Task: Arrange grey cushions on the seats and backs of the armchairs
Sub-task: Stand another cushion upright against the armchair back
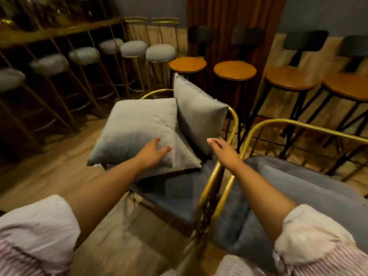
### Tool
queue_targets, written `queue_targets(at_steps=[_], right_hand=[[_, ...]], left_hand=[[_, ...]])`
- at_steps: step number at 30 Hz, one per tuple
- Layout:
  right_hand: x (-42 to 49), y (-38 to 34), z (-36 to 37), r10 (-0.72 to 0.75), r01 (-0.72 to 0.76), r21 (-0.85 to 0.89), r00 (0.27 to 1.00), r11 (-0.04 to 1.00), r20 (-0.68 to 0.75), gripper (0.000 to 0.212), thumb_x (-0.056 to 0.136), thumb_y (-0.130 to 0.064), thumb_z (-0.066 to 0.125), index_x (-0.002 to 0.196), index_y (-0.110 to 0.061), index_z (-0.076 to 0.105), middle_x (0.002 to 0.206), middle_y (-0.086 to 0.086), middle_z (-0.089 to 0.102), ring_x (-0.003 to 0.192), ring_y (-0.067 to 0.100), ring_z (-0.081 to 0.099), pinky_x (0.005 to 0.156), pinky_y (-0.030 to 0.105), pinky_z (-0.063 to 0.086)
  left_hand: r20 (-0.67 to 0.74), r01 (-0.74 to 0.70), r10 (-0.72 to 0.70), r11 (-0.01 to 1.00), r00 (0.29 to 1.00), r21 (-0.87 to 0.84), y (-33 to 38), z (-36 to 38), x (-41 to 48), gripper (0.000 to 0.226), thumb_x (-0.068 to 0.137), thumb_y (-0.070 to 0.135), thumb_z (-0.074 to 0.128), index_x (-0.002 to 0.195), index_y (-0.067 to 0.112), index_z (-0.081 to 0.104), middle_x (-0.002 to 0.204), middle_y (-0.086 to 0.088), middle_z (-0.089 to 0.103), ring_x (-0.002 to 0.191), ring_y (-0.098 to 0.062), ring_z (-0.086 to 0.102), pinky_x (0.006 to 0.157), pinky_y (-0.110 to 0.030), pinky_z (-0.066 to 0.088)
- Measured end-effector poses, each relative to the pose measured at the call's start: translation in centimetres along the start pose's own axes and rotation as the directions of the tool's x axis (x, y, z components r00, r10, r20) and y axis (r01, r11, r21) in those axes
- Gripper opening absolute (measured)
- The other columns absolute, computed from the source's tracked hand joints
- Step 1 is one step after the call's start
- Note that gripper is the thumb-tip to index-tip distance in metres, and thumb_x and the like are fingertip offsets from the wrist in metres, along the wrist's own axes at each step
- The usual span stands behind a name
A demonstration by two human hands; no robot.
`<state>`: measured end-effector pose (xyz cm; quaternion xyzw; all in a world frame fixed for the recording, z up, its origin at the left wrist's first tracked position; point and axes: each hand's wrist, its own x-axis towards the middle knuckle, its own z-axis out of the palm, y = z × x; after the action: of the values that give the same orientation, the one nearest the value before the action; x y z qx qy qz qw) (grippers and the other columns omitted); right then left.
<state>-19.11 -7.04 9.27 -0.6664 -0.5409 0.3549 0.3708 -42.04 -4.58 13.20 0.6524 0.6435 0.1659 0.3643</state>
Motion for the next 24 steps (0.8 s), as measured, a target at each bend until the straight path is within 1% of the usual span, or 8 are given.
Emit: queue_targets(at_steps=[5,8,12,17,18,20,22,24], right_hand=[[5.6,-4.2,8.0,0.021,-0.022,0.041,0.999,0.999,0.033,0.047,0.095,-0.040,0.047,0.126,-0.006,0.059,0.129,0.010,0.061,0.122,0.023,0.053,0.089,0.021,0.034],[8.7,-5.6,11.1,0.064,-0.069,0.054,0.994,0.996,0.088,0.054,0.095,-0.042,0.046,0.136,-0.007,0.049,0.139,0.011,0.053,0.129,0.025,0.048,0.089,0.020,0.032],[14.2,-5.8,13.9,0.147,-0.157,0.069,0.981,0.985,0.129,0.065,0.094,-0.044,0.048,0.146,-0.009,0.033,0.146,0.014,0.044,0.132,0.027,0.044,0.091,0.024,0.034],[22.2,-5.4,16.1,0.249,-0.274,0.085,0.942,0.958,0.224,0.081,0.088,-0.052,0.054,0.150,-0.012,0.020,0.151,0.012,0.036,0.133,0.031,0.042,0.103,0.030,0.035],[23.9,-5.3,16.5,0.268,-0.298,0.103,0.935,0.949,0.234,0.087,0.084,-0.055,0.057,0.150,-0.014,0.018,0.151,0.011,0.037,0.132,0.032,0.045,0.107,0.035,0.037],[27.1,-5.2,17.4,0.295,-0.330,0.139,0.930,0.934,0.221,0.093,0.081,-0.054,0.062,0.151,-0.018,0.014,0.151,0.011,0.035,0.132,0.033,0.044,0.108,0.040,0.038],[29.3,-5.0,18.2,0.308,-0.336,0.148,0.933,0.930,0.185,0.092,0.083,-0.049,0.063,0.152,-0.022,0.008,0.156,0.011,0.024,0.138,0.034,0.033,0.104,0.033,0.037],[31.3,-4.4,19.0,0.327,-0.348,0.147,0.934,0.926,0.146,0.095,0.081,-0.048,0.065,0.152,-0.027,0.005,0.159,0.009,0.015,0.143,0.033,0.024,0.106,0.036,0.033]], left_hand=[[-0.043,0.032,-0.033,0.999,0.999,-0.016,-5.2,-7.8,4.7,0.070,0.092,0.042,0.050,0.148,0.009,0.025,0.155,-0.013,0.029,0.141,-0.032,0.030,0.113,-0.038,0.025],[-0.066,0.055,-0.054,0.998,0.996,0.007,-7.4,-10.6,8.2,0.070,0.093,0.045,0.048,0.148,0.007,0.025,0.154,-0.015,0.031,0.141,-0.032,0.032,0.113,-0.040,0.025],[-0.109,0.094,-0.092,0.995,0.990,0.018,-9.8,-12.7,14.1,0.071,0.092,0.049,0.047,0.147,0.009,0.027,0.155,-0.014,0.030,0.140,-0.033,0.032,0.114,-0.044,0.026],[-0.200,0.173,-0.170,0.985,0.965,0.000,-13.0,-13.8,21.4,0.070,0.092,0.049,0.047,0.148,0.012,0.026,0.155,-0.015,0.029,0.141,-0.035,0.031,0.113,-0.047,0.027],[-0.208,0.192,-0.188,0.981,0.960,0.000,-13.6,-14.0,22.7,0.071,0.091,0.050,0.047,0.149,0.014,0.024,0.156,-0.015,0.028,0.141,-0.036,0.030,0.114,-0.049,0.027],[-0.200,0.236,-0.229,0.972,0.953,0.009,-14.9,-14.4,25.3,0.073,0.091,0.052,0.046,0.150,0.019,0.021,0.157,-0.015,0.023,0.143,-0.037,0.026,0.116,-0.050,0.025],[-0.193,0.258,-0.250,0.966,0.949,0.019,-16.1,-14.7,27.4,0.075,0.089,0.054,0.047,0.151,0.023,0.018,0.158,-0.016,0.019,0.144,-0.036,0.022,0.117,-0.049,0.023],[-0.203,0.287,-0.279,0.958,0.939,0.008,-17.2,-15.0,29.6,0.075,0.089,0.054,0.048,0.151,0.024,0.017,0.158,-0.017,0.018,0.145,-0.037,0.021,0.116,-0.047,0.022]])
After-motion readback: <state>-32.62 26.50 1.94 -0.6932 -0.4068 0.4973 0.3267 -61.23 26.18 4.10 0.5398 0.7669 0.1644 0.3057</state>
